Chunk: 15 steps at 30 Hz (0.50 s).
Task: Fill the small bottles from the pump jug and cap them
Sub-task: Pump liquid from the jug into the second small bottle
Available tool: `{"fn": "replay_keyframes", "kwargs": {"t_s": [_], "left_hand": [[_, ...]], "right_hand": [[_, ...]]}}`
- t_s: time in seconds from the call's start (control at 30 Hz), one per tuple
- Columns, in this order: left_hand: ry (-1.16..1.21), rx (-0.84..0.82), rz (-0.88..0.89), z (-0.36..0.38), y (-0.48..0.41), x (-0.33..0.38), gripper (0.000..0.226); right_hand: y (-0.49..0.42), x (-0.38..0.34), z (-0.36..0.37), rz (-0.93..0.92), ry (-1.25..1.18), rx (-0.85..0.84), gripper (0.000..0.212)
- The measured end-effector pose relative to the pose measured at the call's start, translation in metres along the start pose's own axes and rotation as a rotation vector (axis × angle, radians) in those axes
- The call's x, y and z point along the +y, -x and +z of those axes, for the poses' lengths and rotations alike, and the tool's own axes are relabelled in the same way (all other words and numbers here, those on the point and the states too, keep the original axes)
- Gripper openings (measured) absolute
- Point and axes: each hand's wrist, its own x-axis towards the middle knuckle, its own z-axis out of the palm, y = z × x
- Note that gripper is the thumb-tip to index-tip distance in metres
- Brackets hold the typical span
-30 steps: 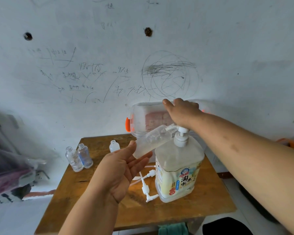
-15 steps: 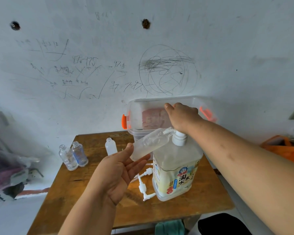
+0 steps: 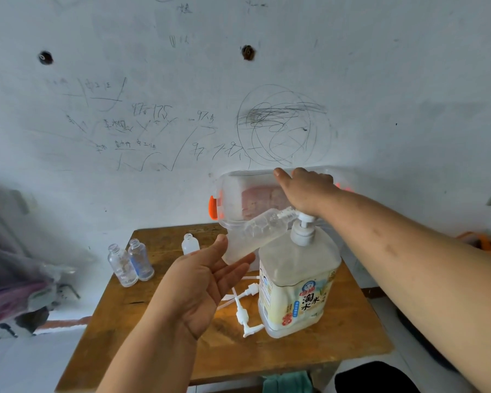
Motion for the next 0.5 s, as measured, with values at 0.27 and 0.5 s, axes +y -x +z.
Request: {"fn": "replay_keyframes", "kwargs": {"t_s": [0.27,0.5], "left_hand": [[0.0,0.014,-0.031,-0.005,-0.008,-0.006,0.028],[-0.008,0.04,-0.046,-0.004,-0.004,-0.009,0.029]], "right_hand": [[-0.003,0.0,0.014,0.053,0.026,-0.016,0.06],[-0.002,-0.001,0.018,0.058,-0.015,0.001,0.062]]}}
